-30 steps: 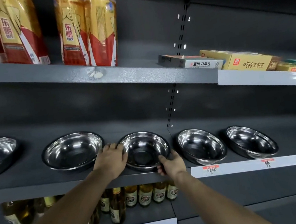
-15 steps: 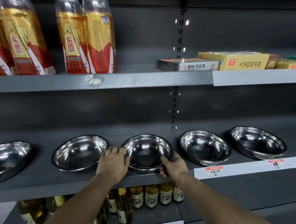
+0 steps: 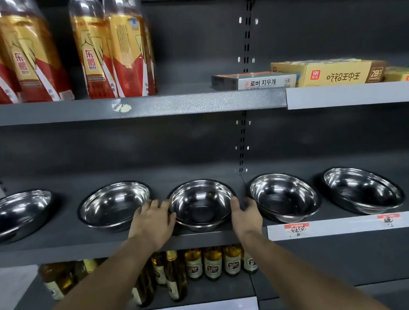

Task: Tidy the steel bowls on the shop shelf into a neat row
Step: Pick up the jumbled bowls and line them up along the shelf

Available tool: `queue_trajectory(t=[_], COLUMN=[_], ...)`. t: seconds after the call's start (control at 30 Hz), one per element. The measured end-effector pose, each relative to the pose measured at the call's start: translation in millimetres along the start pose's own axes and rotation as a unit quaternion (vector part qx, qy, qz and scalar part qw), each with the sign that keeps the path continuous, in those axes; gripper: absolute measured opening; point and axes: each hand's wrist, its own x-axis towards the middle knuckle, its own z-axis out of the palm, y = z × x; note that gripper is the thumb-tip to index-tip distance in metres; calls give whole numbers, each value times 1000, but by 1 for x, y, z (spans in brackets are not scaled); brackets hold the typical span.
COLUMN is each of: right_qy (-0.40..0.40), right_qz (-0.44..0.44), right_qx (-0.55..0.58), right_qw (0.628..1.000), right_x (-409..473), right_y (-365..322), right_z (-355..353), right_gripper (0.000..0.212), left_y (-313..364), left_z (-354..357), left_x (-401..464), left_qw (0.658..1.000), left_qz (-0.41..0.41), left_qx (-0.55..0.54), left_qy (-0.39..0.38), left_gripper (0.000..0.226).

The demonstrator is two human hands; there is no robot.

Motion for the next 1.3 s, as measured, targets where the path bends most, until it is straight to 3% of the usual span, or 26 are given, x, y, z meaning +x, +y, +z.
queue_trajectory(t=[0.27, 0.4, 0.7, 1.0, 1.3], right_qy=[-74, -157, -293, -181, -130], right_qz=[-33, -33, 68, 102, 96], right_qx=[84, 59, 7, -6, -6], right_qw=[993, 985, 954, 978, 987], right_x=[-16, -33, -65, -89, -106], right_y=[-33, -41, -51, -47, -47], right_z=[44, 74, 162, 240, 254], right_gripper=[19, 24, 22, 61, 51], left_y=[-24, -51, -144, -231, -267], left_z=[-13, -19, -15, 2, 12], left_x=[-11, -18, -19, -15, -3], left_qw=[999, 998, 996, 998, 998], left_qz=[-44, -67, -90, -51, -1], left_qx=[22, 10, -5, -24, -52], left_qy=[-3, -3, 4, 5, 22], left_gripper=[54, 51, 54, 49, 49])
